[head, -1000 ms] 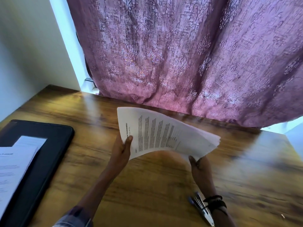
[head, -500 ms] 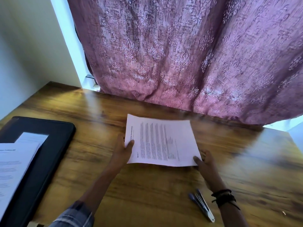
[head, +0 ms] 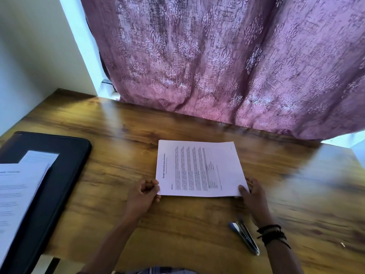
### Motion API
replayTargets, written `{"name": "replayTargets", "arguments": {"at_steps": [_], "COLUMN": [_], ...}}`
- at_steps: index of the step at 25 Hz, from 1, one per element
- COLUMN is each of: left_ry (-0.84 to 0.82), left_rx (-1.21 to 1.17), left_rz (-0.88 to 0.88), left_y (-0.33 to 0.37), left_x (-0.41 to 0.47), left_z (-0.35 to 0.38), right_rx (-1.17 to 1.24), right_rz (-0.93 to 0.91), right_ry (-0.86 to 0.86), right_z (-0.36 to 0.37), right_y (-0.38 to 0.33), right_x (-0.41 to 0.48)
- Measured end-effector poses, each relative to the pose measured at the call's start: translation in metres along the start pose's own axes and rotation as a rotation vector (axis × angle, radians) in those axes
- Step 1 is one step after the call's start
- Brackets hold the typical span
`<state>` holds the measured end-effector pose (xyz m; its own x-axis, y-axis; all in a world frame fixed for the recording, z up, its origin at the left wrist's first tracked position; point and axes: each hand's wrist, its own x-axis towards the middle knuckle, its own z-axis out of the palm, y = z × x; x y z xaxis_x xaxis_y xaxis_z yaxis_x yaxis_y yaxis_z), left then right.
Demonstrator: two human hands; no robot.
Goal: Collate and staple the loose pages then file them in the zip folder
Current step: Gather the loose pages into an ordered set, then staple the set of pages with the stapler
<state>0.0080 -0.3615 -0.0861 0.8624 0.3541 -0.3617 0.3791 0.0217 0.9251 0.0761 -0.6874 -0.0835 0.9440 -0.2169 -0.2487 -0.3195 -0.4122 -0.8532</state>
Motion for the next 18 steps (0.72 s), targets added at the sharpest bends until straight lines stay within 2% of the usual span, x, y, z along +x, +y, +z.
{"name": "replayTargets", "arguments": {"at_steps": [10, 14, 18], "left_ry": [-0.01, 0.033, 0.08], "left_rx": [-0.153, -0.193, -0.176], "left_rz": [-0.09, -0.098, -0.095], "left_y": [-0.004, 0.002, 0.004], "left_x": [0.0, -0.002, -0.005], "left_z": [-0.003, 0.001, 0.003], "right_rx": [-0.024, -0.312, -0.415], "right_rz": [0.009, 0.004, 0.044], "right_ry": [0.004, 0.122, 0.027], "right_z": [-0.001, -0.006, -0.011], "right_y": [0.001, -0.004, 0.002], "right_x": [-0.005, -0.022, -0.068]}}
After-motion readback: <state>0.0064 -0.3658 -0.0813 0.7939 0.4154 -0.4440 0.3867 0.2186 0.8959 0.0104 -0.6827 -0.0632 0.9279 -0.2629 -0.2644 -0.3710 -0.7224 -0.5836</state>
